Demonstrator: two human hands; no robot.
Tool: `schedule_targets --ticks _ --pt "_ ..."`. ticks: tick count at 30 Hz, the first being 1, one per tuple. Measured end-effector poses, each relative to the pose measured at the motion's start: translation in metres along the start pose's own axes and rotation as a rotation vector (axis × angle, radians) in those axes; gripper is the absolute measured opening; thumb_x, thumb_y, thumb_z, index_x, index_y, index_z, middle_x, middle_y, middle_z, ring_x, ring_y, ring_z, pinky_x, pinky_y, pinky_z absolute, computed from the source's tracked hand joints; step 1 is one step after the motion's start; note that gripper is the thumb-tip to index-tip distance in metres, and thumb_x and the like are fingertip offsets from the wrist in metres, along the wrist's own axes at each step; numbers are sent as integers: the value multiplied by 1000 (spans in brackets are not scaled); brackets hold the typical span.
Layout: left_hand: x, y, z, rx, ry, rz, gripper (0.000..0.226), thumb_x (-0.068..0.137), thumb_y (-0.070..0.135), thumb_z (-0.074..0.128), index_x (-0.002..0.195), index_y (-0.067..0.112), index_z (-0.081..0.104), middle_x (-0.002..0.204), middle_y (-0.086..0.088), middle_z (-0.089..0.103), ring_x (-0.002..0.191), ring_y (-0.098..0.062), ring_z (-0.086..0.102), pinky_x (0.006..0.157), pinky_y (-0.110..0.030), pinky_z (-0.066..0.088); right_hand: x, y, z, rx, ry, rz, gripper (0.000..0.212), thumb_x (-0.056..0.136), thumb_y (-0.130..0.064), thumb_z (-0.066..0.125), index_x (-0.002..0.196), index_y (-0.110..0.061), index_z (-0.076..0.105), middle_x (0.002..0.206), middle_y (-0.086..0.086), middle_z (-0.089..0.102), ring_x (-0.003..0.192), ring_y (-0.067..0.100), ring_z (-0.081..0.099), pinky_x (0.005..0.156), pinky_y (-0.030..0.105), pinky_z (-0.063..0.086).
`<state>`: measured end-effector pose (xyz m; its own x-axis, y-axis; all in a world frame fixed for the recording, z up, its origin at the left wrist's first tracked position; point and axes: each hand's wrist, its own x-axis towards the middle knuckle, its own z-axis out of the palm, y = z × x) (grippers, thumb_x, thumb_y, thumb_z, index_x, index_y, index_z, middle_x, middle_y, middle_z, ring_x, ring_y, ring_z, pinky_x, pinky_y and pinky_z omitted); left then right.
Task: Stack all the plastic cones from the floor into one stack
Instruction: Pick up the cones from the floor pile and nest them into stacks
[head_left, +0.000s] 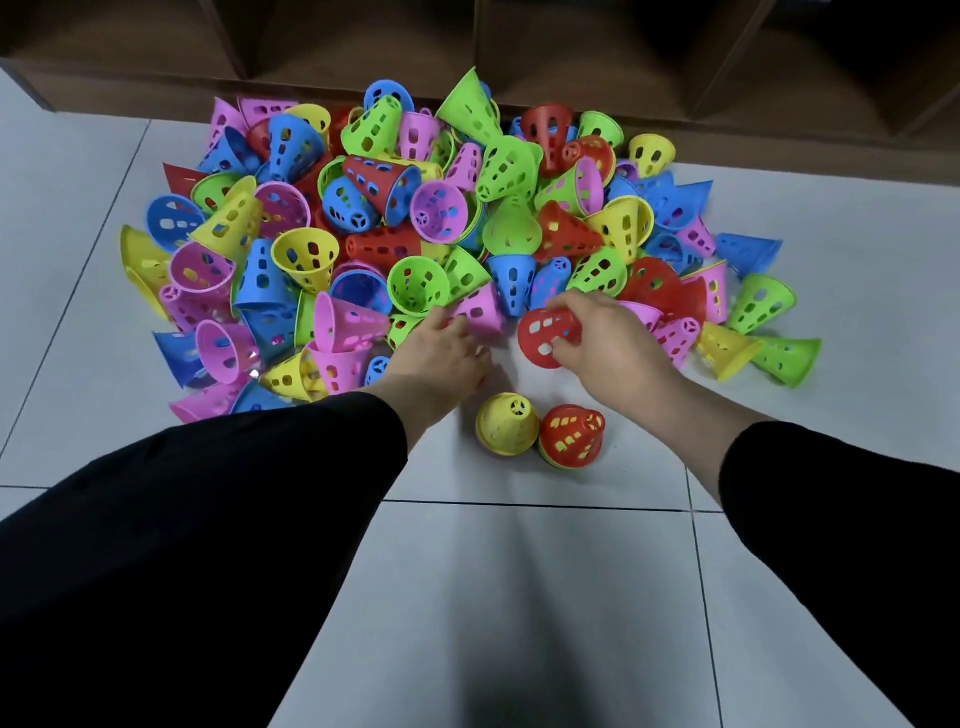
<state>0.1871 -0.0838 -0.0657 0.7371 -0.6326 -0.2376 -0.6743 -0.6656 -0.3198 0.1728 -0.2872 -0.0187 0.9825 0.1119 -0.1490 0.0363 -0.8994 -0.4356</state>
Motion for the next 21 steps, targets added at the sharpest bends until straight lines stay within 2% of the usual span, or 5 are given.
schedule_targets --ticks 5,8,11,17,21 --pt "-2 -3 -17 -250 108 -140 53 96 26 53 146 24 38 130 -6 54 119 -30 47 95 -43 37 -33 1 -36 117 74 -15 41 85 -19 69 125 -21 62 117 3 58 90 18 58 86 32 50" --pt "-20 1 -36 -798 351 -317 64 88 35 68 144 21 41 123 -5 55 109 -26 49 90 -37 41 -56 0 -53 65 17 -39 39 82 -25 69 121 -24 63 112 -4 56 76 8 54 77 28 45" --pt "-48 16 -50 -1222 451 -295 65 82 38 74 137 23 44 122 4 52 110 -12 48 90 -24 40 -77 -4 -57 13 -32 -70 39 80 -29 69 119 -26 63 108 -5 57 76 4 56 74 30 46" --pt "-63 58 -54 -1263 235 -239 37 86 24 71 118 19 53 114 0 60 104 -21 57 90 -34 45 -96 -2 -14 -187 -262 -55 38 89 -26 65 126 -19 60 116 8 55 104 30 60 91 40 47" --pt "-60 70 -49 -960 13 -310 30 91 17 55 120 21 49 119 -6 55 106 -32 56 84 -44 49 -98 14 5 -174 -241 12 40 96 -23 60 135 -19 55 124 9 57 111 32 59 95 39 46"
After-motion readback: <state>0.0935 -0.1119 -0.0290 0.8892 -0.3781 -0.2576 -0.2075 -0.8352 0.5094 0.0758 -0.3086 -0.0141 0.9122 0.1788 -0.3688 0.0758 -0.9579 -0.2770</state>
